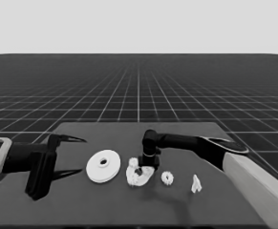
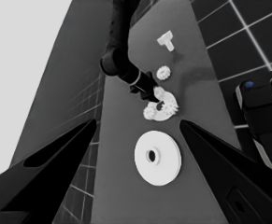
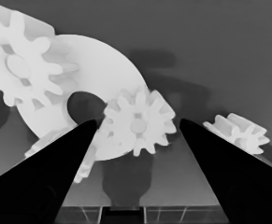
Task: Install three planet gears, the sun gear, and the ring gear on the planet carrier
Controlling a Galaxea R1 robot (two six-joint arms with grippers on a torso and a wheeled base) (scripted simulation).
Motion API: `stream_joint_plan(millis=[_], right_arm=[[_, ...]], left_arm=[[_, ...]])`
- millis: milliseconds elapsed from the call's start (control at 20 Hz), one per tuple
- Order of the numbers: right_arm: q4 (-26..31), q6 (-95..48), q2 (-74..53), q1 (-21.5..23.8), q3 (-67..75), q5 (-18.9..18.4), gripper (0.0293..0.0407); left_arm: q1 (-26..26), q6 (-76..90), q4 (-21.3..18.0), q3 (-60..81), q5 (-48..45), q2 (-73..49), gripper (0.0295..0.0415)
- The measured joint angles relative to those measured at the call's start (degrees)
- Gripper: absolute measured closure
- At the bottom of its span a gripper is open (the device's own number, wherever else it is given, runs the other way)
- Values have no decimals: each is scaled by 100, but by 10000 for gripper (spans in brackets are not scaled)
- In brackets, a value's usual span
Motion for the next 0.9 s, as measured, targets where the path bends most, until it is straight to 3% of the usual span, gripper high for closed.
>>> stream_joint_plan(millis=[200,300,400,700,800,900], right_arm=[[0,0,0,0,0,0,315],[521,278,-133,556,468,-237,315],[729,334,-153,783,556,-288,315],[839,350,-158,887,581,-309,315],[864,499,-1333,918,1928,-340,315],[880,426,-1760,935,2255,-332,315]], left_arm=[[0,0,0,0,0,0,326],[0,0,0,0,0,0,326],[0,0,0,0,0,0,326],[0,0,0,0,0,0,326],[0,0,0,0,0,0,326],[0,0,0,0,0,0,326]])
